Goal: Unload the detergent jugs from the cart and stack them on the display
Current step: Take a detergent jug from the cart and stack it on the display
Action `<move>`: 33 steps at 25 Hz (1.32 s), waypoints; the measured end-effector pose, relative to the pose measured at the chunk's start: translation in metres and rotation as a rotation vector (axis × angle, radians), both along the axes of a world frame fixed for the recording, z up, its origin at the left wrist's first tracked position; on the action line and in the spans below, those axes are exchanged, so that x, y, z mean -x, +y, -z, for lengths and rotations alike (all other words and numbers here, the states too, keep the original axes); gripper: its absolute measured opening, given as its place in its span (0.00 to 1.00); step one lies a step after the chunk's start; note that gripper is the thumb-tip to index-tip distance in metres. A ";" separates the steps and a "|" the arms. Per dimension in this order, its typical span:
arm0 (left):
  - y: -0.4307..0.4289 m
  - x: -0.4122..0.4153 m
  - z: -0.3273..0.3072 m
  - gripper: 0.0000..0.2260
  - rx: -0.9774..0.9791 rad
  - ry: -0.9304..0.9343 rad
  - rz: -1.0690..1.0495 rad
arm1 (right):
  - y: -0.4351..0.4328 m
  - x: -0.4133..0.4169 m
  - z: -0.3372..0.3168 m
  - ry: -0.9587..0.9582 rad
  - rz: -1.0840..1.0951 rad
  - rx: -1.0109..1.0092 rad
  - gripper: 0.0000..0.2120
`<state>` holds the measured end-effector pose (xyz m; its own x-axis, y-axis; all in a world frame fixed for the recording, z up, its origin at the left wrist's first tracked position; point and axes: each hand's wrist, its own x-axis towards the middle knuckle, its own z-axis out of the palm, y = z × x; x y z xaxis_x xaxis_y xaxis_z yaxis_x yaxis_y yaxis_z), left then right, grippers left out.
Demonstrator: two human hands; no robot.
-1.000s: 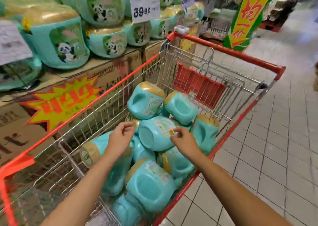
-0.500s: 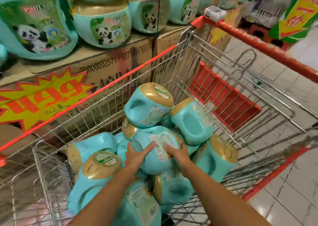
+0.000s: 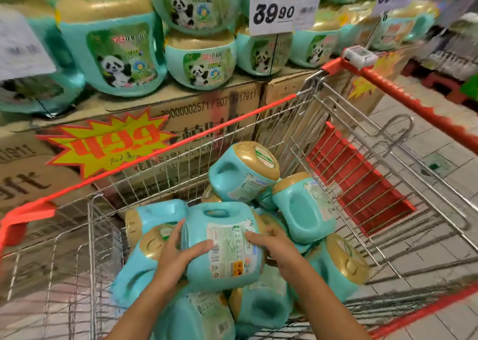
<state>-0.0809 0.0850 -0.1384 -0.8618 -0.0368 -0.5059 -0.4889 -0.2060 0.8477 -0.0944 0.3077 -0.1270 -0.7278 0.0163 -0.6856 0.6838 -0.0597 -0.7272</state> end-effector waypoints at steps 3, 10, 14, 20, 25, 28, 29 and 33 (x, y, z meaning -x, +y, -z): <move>-0.023 -0.015 -0.030 0.42 -0.121 0.104 0.038 | -0.001 -0.013 -0.034 0.192 -0.065 0.096 0.34; -0.043 -0.029 -0.075 0.46 -0.185 0.245 0.025 | -0.011 -0.018 -0.089 0.387 -0.125 0.261 0.34; -0.044 -0.038 -0.071 0.44 -0.178 0.272 -0.151 | -0.022 -0.034 -0.086 0.319 -0.047 0.009 0.37; -0.001 -0.058 -0.066 0.42 -0.297 0.260 -0.304 | -0.061 -0.053 -0.074 0.347 0.065 0.310 0.42; -0.037 -0.049 -0.082 0.43 -0.565 0.241 -0.049 | -0.034 -0.037 -0.095 0.508 0.051 0.393 0.44; -0.043 -0.042 -0.091 0.50 -0.495 0.234 0.092 | -0.024 -0.026 -0.108 0.502 -0.032 0.406 0.40; -0.036 -0.043 -0.090 0.49 -0.451 0.255 0.075 | -0.025 -0.023 -0.113 0.492 -0.048 0.364 0.41; -0.006 -0.052 -0.095 0.32 -0.159 0.416 -0.155 | -0.043 -0.030 -0.131 0.559 -0.102 -0.030 0.44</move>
